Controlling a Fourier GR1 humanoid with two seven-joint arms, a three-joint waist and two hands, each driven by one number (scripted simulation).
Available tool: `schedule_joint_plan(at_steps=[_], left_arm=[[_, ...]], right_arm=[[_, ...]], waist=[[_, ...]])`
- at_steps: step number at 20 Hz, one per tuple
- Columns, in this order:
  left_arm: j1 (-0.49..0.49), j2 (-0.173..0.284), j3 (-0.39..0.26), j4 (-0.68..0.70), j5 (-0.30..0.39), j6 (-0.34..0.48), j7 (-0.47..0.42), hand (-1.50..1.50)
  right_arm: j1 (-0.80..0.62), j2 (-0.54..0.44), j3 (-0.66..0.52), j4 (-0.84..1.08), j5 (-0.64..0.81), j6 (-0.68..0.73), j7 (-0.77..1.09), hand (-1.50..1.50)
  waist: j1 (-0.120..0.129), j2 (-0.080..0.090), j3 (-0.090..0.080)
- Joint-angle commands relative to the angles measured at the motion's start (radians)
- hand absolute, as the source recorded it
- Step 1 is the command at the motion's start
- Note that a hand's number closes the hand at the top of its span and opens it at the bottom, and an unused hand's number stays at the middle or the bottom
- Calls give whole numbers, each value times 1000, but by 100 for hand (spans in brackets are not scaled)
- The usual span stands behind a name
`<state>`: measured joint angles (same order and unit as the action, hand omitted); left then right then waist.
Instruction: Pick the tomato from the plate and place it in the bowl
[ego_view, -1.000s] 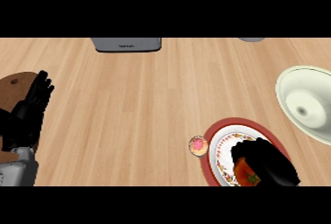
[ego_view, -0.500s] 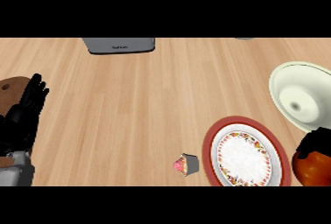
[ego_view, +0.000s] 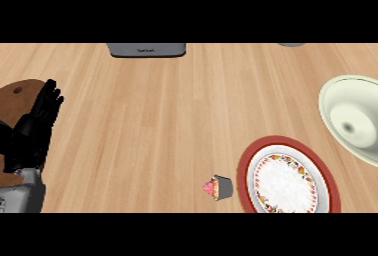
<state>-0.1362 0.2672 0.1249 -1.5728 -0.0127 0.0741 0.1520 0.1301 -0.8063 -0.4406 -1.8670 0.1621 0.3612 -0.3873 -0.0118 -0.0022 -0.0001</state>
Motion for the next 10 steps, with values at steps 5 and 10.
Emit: schedule_joint_plan(at_steps=[5,10], left_arm=[[-66,10,8,27,3,-27,15,0],[-53,-19,1,39,-20,-10,-12,0]], right_arm=[[-301,-36,95,430,59,23,-96,150],[-419,61,206,585,190,-59,-163,150]], waist=[[37,10,1],[27,6,0]])
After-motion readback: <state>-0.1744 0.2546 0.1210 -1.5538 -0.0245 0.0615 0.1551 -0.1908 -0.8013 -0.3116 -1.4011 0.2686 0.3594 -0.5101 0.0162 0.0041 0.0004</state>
